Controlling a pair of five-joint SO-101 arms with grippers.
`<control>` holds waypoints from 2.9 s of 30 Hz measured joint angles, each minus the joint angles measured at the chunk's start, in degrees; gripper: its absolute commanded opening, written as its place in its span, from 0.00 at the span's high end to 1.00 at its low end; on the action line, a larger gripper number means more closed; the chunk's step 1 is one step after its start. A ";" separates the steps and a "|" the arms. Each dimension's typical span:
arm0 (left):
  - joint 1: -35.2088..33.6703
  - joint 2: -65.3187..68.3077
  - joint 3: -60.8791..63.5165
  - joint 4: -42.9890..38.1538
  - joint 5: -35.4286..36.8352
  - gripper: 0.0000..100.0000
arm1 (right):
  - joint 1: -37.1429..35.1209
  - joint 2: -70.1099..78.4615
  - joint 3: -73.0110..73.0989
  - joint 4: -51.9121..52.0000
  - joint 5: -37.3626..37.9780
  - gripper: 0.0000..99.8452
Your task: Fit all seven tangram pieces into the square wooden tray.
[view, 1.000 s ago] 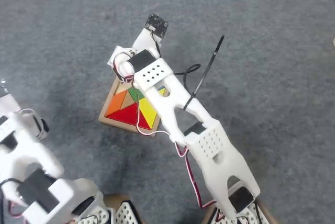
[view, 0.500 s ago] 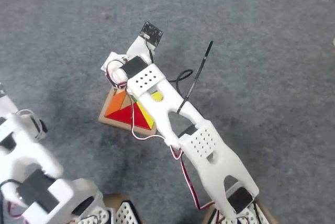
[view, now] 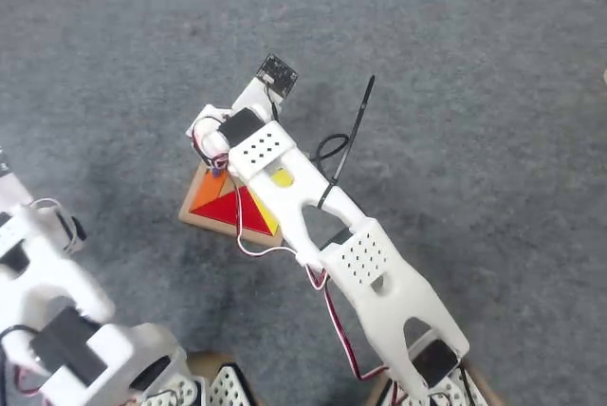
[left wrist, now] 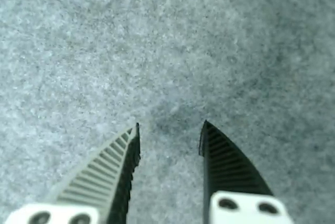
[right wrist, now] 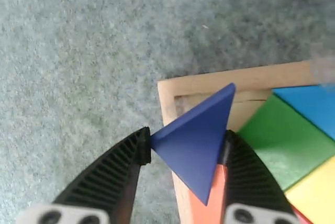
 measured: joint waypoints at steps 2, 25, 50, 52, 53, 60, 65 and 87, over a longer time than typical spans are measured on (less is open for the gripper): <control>0.00 0.00 0.00 0.00 0.00 0.82 | 0.00 0.00 -0.18 0.00 0.00 0.78; -2.46 0.00 0.00 -0.35 0.00 0.82 | 0.18 0.18 -4.92 -0.62 0.00 0.78; -2.46 0.00 0.00 -0.35 0.00 0.82 | 0.35 8.70 -15.38 -8.97 7.21 0.78; -2.46 0.00 0.00 -0.35 0.00 0.82 | 0.35 8.70 -15.38 -8.09 7.30 0.78; -2.46 0.00 0.00 -0.35 0.00 0.82 | 0.35 8.70 -15.38 -7.74 7.38 0.78; -2.46 0.00 0.00 -0.35 0.00 0.82 | 0.35 8.70 -15.38 -4.13 7.38 0.78; -2.46 0.00 0.00 -0.35 0.00 0.82 | 0.35 8.97 -15.47 -2.90 7.56 0.78; -2.46 0.00 0.00 -0.35 0.00 0.82 | 3.25 9.49 -15.65 -0.18 7.65 0.78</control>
